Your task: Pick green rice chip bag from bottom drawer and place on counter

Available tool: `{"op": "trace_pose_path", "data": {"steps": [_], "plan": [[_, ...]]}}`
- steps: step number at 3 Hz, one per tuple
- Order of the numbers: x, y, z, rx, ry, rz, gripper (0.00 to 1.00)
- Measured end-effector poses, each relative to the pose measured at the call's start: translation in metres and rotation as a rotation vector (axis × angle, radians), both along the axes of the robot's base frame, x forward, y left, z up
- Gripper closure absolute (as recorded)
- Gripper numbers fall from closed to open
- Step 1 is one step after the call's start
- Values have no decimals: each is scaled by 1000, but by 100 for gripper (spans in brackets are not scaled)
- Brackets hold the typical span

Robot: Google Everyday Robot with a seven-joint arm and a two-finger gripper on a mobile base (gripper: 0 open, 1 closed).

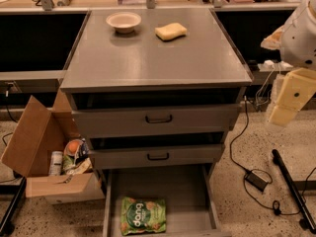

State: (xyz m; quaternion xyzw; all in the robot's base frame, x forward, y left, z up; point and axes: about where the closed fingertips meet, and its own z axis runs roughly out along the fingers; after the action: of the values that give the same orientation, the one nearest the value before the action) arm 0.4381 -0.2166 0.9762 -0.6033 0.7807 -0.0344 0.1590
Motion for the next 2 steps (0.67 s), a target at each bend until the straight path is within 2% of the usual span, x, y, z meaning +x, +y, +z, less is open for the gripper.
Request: {"op": "trace_pose_path", "data": {"steps": [1,2], "plan": [[0,0,0,0,0,0,0],[-3,-3,-19,26,45,2,0]]}}
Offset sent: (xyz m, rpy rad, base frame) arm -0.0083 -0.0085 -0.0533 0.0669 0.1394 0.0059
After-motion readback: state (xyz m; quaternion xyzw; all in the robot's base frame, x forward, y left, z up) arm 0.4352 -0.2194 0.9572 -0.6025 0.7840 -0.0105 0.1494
